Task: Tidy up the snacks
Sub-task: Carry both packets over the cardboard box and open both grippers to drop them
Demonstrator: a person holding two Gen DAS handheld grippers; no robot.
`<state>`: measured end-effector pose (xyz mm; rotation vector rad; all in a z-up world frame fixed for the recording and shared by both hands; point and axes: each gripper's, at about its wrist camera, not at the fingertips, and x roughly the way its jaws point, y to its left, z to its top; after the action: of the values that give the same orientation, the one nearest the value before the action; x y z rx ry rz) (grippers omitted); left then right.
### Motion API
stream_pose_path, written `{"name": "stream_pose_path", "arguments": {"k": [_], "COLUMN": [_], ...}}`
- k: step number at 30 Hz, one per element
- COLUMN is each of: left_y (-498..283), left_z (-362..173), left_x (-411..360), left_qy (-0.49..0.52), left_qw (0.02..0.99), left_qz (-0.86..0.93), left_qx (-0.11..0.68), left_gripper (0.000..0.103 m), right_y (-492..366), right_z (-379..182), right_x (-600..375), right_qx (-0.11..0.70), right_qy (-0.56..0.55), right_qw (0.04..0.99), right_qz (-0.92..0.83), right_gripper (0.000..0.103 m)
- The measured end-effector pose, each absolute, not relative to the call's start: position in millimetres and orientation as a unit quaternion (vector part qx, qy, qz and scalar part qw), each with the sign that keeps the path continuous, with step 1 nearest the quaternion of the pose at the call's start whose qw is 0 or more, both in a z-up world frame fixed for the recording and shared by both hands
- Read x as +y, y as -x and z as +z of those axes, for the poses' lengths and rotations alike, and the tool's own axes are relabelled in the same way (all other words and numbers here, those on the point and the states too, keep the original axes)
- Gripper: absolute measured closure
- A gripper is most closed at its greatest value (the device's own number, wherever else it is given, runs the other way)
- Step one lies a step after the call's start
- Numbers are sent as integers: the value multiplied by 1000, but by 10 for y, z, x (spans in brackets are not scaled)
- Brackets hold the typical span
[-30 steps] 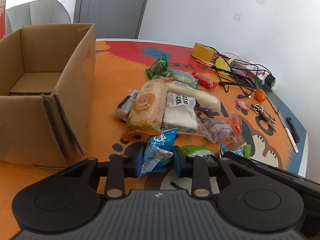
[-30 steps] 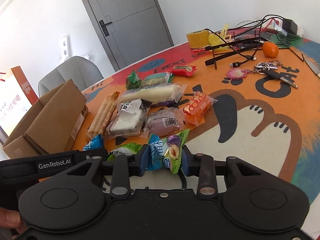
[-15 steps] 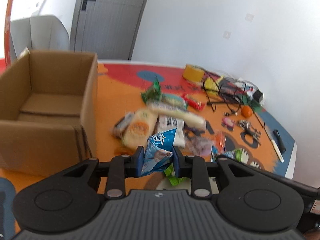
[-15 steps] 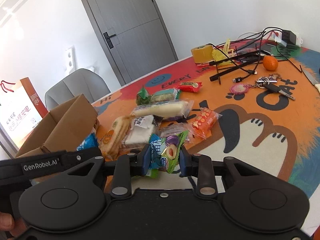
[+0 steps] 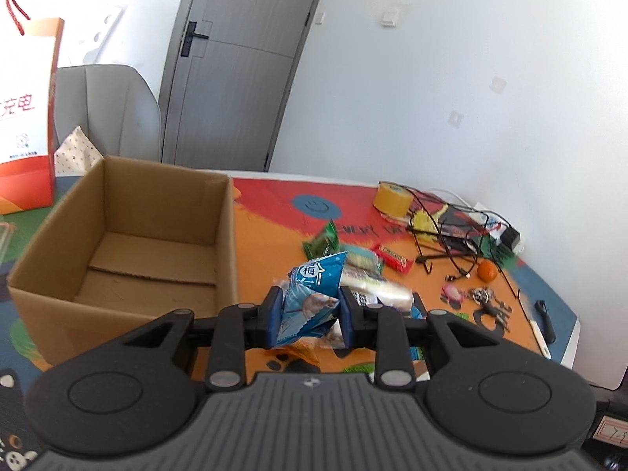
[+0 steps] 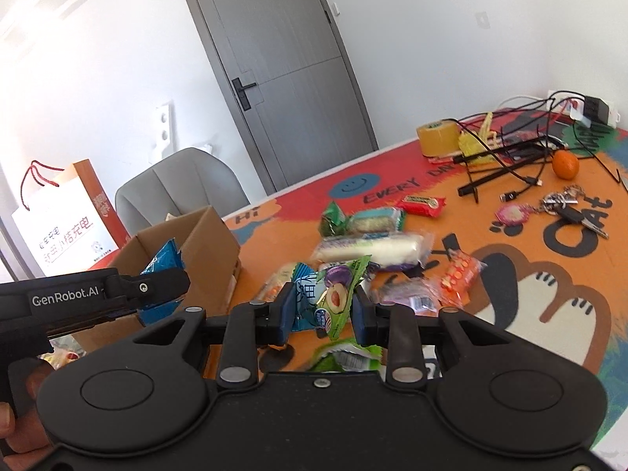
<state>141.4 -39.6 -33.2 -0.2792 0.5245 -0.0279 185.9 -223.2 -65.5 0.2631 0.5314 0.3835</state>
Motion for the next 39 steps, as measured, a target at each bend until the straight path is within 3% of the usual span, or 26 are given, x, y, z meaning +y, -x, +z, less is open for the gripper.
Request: {"name": "stream_pose_path", "arguments": {"k": [29,32,36,39], "left_y": [-1339,-1340,-1300,-1256], "left_z": [-258,-244,-210,-180], "left_x": [761,813,890,933], "left_qy": [197,192,200,200], "left_qw": [947,946,944,944], "left_qz": [91,108,119,133], "left_qx": [238,238,232,226], "left_gripper": [74,70,55,49], "right_y": [-2057,-2095,-2146,-2168], "right_z": [-312,-298,-292,-292], "right_x": [-1145,-1022,-890,-822], "right_qx": [231,231,235,240], "right_qy": [-101,-99,-100,-105], "right_qw": [928,925,921,918], "right_qz": [276,285,293,297], "right_gripper": [73,73,73,72]}}
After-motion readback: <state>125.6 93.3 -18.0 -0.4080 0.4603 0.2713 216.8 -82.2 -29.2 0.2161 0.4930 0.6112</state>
